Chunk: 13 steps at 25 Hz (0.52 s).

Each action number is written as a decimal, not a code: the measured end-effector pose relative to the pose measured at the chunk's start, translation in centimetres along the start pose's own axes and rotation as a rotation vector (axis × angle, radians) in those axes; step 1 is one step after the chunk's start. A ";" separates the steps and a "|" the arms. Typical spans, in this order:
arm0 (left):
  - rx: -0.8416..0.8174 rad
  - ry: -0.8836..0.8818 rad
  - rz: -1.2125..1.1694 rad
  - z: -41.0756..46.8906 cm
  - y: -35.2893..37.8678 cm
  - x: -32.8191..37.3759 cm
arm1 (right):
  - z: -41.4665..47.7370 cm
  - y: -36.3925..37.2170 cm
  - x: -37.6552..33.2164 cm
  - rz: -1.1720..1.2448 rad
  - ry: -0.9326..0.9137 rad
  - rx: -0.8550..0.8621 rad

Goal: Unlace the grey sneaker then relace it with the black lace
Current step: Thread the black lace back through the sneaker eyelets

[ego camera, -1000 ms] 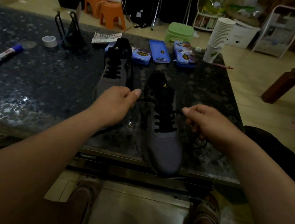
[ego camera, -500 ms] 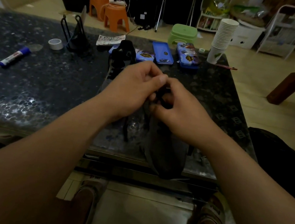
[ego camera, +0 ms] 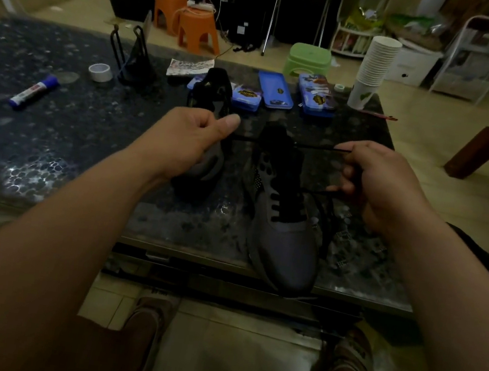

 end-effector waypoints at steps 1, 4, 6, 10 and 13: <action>0.011 -0.001 -0.034 0.1 0.0 0.0 | -0.2 0.1 -0.1 -0.030 0.004 -0.017; -0.093 0.045 -0.050 0.0 2.1 1.6 | -1.3 1.0 -1.3 -0.297 -0.120 -0.074; -0.211 0.139 0.038 -0.2 4.8 3.4 | -2.4 3.3 -3.3 -0.519 -0.353 -0.156; -0.362 0.252 0.100 0.1 8.3 4.1 | -1.6 7.3 -2.9 -0.524 -0.368 -0.342; -0.335 0.197 0.066 0.5 7.2 3.3 | -0.5 5.0 -2.6 -0.619 -0.292 -0.289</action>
Point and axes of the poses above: each hand's wrist, its own z-axis towards the middle knuckle, its own y-axis out of the palm, x = y × z, the point moved 7 cm from there along z, towards the middle knuckle, and after that the axes turned 8 degrees about -x, right-handed, at the moved point
